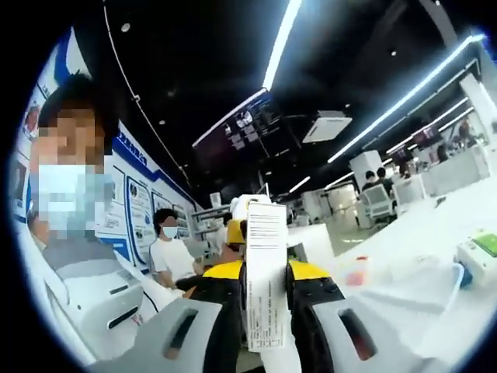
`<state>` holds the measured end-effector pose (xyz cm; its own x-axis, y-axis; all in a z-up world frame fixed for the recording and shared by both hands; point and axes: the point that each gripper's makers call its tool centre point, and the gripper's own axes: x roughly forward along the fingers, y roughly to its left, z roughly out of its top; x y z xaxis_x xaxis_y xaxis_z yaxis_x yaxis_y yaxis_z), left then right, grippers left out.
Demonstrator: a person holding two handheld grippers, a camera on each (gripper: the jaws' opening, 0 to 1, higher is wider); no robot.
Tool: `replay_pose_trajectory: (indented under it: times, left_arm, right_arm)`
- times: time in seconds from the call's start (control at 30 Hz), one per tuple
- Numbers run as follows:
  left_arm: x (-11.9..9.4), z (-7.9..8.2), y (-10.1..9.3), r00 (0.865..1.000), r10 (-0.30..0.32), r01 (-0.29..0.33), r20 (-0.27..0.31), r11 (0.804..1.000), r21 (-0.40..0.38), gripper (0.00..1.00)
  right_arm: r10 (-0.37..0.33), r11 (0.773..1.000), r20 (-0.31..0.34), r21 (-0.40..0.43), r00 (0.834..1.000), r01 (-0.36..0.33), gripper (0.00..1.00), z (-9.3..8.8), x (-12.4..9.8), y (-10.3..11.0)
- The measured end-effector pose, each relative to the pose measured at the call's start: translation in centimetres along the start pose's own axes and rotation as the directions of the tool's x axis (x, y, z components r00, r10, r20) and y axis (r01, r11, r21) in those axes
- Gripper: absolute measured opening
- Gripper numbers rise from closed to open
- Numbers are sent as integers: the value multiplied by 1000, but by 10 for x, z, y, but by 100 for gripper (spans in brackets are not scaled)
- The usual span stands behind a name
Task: Arrange the small medicine boxes into an aligned row inside the storage area until every box is upright, visible, and separated from the surrounding clutter.
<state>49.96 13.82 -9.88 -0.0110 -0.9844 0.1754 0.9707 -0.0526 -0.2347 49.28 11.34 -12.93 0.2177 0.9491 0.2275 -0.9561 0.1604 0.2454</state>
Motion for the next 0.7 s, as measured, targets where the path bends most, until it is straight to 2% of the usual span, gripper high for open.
replay_pose_trajectory:
  times: [0.23,0.37,0.43,0.53,0.6,0.7]
  left_arm:
    - [-1,2,3,1000,22,-24,20,993,115,21]
    - [-8,-2,11,998,60,-61,15,992,106,21]
    - [-15,-3,17,996,90,-91,17,992,82,21]
    - [-24,-4,20,993,109,-111,40,992,57,20]
    - [-29,-6,18,995,89,-92,51,994,64,18]
    - [-35,-6,21,991,110,-116,72,990,83,18]
  right_arm:
    - [4,998,6,66,1000,-4,17,1,3,-6]
    - [-13,998,26,64,1000,11,17,1,-2,-13]
    - [-19,998,62,68,998,14,17,7,-5,-17]
    - [-17,997,82,74,996,11,17,13,-5,-20]
    - [-22,998,90,63,996,17,18,17,-2,-21]
    - [-17,998,104,62,994,10,18,20,2,-22]
